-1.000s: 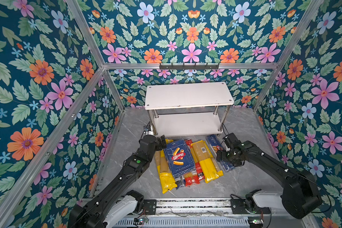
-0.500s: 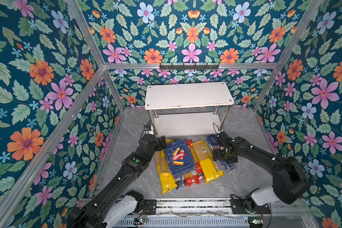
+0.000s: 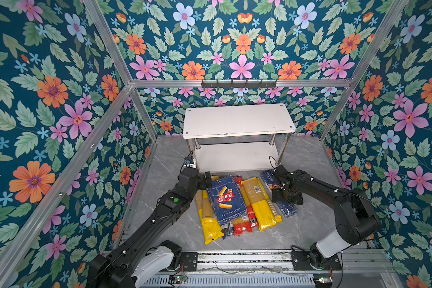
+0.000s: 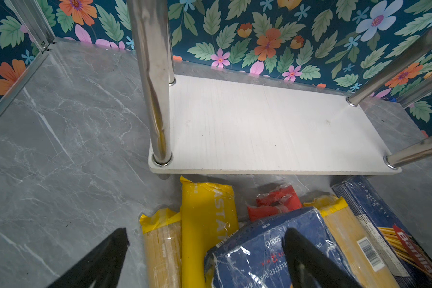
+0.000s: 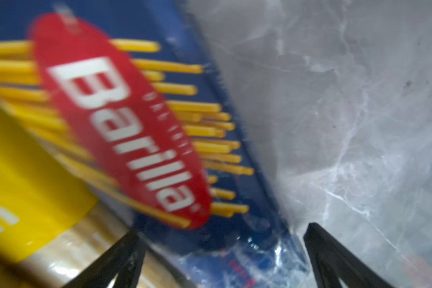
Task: Arrange pasta packages on shelves
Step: Pick up the pasta box from the middle-right of the table.
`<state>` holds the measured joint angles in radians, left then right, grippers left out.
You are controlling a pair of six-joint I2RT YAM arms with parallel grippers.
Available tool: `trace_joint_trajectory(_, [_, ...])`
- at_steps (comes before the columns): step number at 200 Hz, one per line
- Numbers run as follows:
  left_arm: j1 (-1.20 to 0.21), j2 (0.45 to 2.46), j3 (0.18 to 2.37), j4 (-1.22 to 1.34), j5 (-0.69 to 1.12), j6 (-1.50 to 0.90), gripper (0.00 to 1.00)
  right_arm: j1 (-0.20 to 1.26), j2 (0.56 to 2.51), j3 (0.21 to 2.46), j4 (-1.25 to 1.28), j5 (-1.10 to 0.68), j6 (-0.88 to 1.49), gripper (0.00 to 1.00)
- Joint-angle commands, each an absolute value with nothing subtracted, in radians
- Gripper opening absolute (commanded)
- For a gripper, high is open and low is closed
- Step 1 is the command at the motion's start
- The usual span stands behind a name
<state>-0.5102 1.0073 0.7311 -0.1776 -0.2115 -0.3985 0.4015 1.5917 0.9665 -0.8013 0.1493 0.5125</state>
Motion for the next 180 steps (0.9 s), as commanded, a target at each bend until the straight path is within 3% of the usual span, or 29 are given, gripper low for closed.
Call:
trace_joint_trajectory(1, [-0.512, 1.017, 0.740, -0.152, -0.208, -0.392, 1.00, 0.377, 1.573, 0.950, -0.802, 0.131, 0.482, 0.99])
trace_joint_trajectory(115, [-0.522, 1.034, 0.746, -0.131, -0.205, -0.384, 1.00, 0.371, 1.597, 0.920, -0.713, -0.059, 0.446, 0.99])
trace_joint_trajectory(180, [-0.529, 1.035, 0.737, -0.133, -0.210, -0.386, 1.00, 0.373, 1.640, 0.893, -0.680, -0.096, 0.471, 0.94])
